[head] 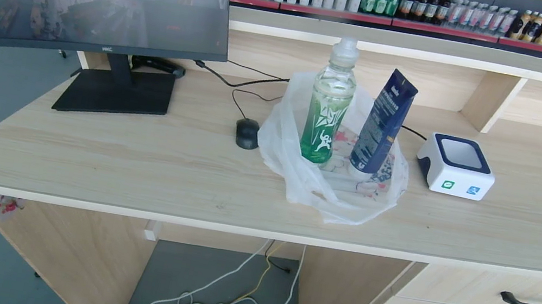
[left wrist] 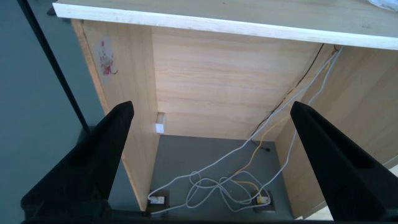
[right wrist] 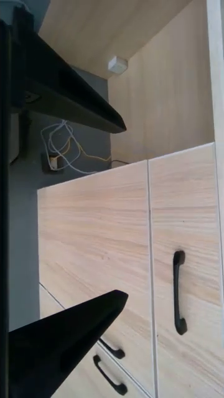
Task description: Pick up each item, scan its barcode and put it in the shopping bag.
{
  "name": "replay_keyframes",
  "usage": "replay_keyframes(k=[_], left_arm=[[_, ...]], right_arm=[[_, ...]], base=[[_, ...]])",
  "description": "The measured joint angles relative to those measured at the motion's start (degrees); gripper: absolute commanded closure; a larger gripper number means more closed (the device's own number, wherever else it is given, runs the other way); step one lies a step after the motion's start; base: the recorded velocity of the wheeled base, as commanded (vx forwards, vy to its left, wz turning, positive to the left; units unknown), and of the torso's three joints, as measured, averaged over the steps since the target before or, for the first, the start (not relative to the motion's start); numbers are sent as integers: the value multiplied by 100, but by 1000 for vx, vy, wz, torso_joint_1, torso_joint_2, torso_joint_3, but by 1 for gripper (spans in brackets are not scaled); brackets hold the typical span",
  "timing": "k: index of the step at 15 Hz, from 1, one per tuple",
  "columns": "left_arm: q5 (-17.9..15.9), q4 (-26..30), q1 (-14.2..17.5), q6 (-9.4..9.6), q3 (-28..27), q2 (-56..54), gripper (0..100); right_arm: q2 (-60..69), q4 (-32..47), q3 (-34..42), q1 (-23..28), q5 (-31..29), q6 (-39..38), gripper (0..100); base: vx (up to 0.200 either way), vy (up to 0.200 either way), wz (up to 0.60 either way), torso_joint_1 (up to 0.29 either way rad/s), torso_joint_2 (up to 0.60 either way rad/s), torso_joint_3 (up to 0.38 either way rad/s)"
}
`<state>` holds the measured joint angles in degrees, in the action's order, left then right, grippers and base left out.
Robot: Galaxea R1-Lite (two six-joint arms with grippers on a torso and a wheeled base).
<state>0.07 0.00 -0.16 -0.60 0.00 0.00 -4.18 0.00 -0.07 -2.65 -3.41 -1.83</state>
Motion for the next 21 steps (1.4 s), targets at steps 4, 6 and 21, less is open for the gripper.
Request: replay_keyframes(k=[4,6,21], left_arm=[[0,0,-2,5,0,0,0],[0,0,-5,5,0,0,0],[-2,0,2,20,0,0,0]], right_arm=[[129,0,0,313,7,143,0],[217,0,0,251,16,13,0],[416,10,-2,254,18,27,0]], base=[[0,0,0,0,0,0],[0,0,0,0,0,0],[0,-93,0,1,2,0]])
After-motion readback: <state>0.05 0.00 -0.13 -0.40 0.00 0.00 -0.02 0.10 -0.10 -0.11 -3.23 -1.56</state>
